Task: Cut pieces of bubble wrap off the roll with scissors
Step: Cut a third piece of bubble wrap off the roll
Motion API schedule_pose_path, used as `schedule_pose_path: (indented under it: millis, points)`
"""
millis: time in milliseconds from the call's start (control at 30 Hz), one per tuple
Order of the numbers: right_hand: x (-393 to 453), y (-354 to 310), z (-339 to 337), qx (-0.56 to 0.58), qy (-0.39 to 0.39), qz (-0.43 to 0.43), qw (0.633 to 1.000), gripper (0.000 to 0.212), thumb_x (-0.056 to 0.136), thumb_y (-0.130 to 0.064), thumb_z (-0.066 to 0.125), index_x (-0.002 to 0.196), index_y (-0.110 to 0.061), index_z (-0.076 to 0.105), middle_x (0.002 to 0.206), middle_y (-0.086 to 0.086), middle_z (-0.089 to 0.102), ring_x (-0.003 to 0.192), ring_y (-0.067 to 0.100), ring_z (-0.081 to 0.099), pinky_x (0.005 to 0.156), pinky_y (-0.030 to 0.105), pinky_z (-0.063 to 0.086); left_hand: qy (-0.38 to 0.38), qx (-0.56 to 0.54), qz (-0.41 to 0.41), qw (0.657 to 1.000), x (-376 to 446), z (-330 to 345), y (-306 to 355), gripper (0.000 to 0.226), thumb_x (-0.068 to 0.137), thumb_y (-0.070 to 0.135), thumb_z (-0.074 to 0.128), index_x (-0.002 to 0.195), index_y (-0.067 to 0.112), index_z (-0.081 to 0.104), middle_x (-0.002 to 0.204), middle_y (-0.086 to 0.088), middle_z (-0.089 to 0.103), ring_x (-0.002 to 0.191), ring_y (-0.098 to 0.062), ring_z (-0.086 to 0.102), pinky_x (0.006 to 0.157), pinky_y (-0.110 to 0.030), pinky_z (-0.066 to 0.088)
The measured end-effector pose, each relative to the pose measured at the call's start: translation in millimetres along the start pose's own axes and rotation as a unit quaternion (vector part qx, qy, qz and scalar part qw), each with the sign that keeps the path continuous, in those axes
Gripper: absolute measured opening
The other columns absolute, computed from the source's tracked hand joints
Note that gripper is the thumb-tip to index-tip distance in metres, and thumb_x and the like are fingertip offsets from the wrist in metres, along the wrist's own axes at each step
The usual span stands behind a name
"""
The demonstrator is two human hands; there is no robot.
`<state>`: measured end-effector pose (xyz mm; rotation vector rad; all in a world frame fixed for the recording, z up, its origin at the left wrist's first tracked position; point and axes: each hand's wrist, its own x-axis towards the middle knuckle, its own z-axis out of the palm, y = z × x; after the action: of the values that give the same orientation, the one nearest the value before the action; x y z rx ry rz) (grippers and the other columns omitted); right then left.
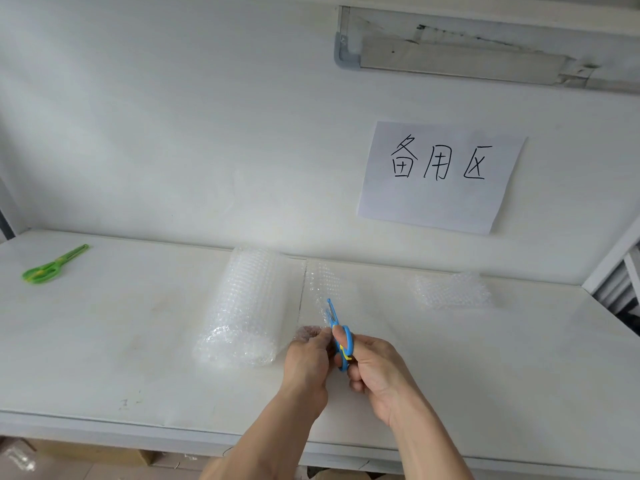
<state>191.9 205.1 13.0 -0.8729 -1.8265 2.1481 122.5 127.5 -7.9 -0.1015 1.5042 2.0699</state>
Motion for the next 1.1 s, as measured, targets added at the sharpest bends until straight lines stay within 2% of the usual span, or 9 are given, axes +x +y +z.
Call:
schedule_pose_path:
  millis: [167, 267, 367, 500, 733, 933, 1100]
  points:
    - [1, -21, -3, -0.057, -0.017, 0.021, 0.998, 0.038, 0.08, -0.045, 0.075, 0.086, -0.008, 0.071, 0.064, 0.005, 0.063, 0.046, 0.011, 0.037, 0.043, 0.021, 0.031, -0.006, -0.011, 0.002, 1.0, 3, -2, -3, 0.014, 0.093, 0.006, 0.054, 0.095, -0.007, 0.058, 0.066, -0.015, 0.06, 0.064, -0.024, 0.059, 0.08, -0.041, 0.056]
    - [1, -20, -2, -0.067, -0.016, 0.021, 0.997, 0.038, 0.081, -0.044, 0.075, 0.086, -0.007, 0.069, 0.065, 0.004, 0.062, 0.046, 0.01, 0.037, 0.044, 0.021, 0.032, -0.013, -0.012, -0.002, 1.0, 4, -2, -4, 0.023, 0.093, 0.005, 0.055, 0.103, -0.015, 0.057, 0.069, -0.017, 0.062, 0.063, -0.024, 0.06, 0.077, -0.038, 0.057]
    - [-1, -19, -3, -0.055, -0.019, 0.016, 0.998, 0.033, 0.083, -0.041, 0.075, 0.08, -0.008, 0.07, 0.066, 0.005, 0.061, 0.046, 0.009, 0.036, 0.045, 0.022, 0.032, -0.011, -0.01, -0.004, 1.0, 5, -3, -5, 0.021, 0.092, 0.005, 0.055, 0.102, -0.013, 0.057, 0.065, -0.014, 0.061, 0.063, -0.024, 0.06, 0.08, -0.04, 0.057]
    - [-2, -22, -6, -0.019, -0.031, 0.024, 0.999, 0.034, 0.082, -0.041, 0.075, 0.083, -0.008, 0.071, 0.066, 0.005, 0.06, 0.046, 0.009, 0.037, 0.045, 0.02, 0.032, -0.017, -0.017, -0.004, 1.0, 6, -3, -6, 0.025, 0.094, 0.009, 0.055, 0.105, -0.014, 0.056, 0.068, -0.014, 0.064, 0.067, -0.024, 0.066, 0.077, -0.036, 0.059]
    - [-5, -16, -8, 0.048, -0.049, 0.055, 0.996, 0.043, 0.078, -0.046, 0.074, 0.096, -0.007, 0.071, 0.068, 0.007, 0.061, 0.048, 0.01, 0.038, 0.047, 0.021, 0.032, -0.009, -0.03, 0.013, 0.999, 2, -2, -5, 0.01, 0.094, 0.008, 0.057, 0.091, -0.001, 0.055, 0.063, -0.012, 0.062, 0.059, -0.022, 0.063, 0.072, -0.037, 0.057]
    - [-8, -26, -12, 0.011, -0.052, 0.046, 0.998, 0.037, 0.08, -0.045, 0.074, 0.089, -0.01, 0.07, 0.066, 0.006, 0.061, 0.048, 0.01, 0.036, 0.048, 0.021, 0.031, -0.015, -0.037, 0.036, 0.999, -1, -4, -7, 0.015, 0.096, 0.009, 0.056, 0.095, -0.005, 0.058, 0.072, -0.016, 0.06, 0.062, -0.02, 0.064, 0.066, -0.03, 0.057]
    - [-7, -28, -9, -0.008, -0.054, 0.037, 0.998, 0.034, 0.083, -0.042, 0.074, 0.09, -0.008, 0.071, 0.069, 0.008, 0.063, 0.047, 0.009, 0.039, 0.045, 0.019, 0.035, -0.021, -0.026, 0.032, 0.999, -1, -4, -7, 0.021, 0.095, 0.01, 0.057, 0.1, -0.011, 0.058, 0.078, -0.021, 0.063, 0.069, -0.026, 0.065, 0.074, -0.036, 0.059]
